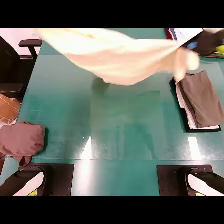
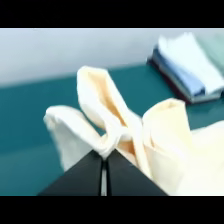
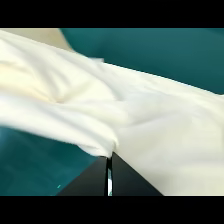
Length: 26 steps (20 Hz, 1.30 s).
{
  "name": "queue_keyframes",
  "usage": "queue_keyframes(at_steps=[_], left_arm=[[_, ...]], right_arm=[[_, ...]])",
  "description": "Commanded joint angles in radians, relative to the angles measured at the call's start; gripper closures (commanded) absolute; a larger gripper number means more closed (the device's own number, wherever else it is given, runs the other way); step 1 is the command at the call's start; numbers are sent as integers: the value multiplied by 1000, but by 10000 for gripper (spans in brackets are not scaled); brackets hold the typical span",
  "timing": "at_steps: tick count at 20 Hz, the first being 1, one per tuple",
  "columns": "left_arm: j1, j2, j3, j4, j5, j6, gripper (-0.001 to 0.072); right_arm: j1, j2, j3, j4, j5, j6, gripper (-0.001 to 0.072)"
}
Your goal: Fold the shirts.
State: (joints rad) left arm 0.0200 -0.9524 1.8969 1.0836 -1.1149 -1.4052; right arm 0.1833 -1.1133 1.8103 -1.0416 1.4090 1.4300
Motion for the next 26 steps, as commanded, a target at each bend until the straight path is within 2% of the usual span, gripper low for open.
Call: queue_keyframes(at_steps=[1,4,9,14,18,19,20,21,22,24,26], left_arm=[[2,103,137,9,-2,0,686],[1,101,168,11,-4,0,686],[2,-34,65,94,-41,-2,686],[2,-344,-117,117,-192,-1,684],[2,-592,-225,128,-192,-1,683],[2,-637,-225,133,-191,-2,611],[2,-669,-225,136,-184,-13,256],[4,-680,-224,143,-182,-44,104],[15,-676,-223,145,-186,-55,105],[56,-640,-217,144,-236,-53,105],[99,-565,-270,145,-267,-52,105]], right_arm=[[-11,92,182,-151,96,74,700],[-11,93,240,-190,146,103,700],[32,-30,89,-190,200,178,700],[74,-313,-108,-186,186,160,700],[49,-533,-125,-125,85,108,698],[38,-576,-97,-93,68,106,697],[26,-610,-60,-54,60,97,673],[10,-643,-12,-13,61,89,455],[-10,-663,32,27,69,89,278],[-53,-669,94,84,125,85,270],[-84,-613,64,72,178,48,270]])
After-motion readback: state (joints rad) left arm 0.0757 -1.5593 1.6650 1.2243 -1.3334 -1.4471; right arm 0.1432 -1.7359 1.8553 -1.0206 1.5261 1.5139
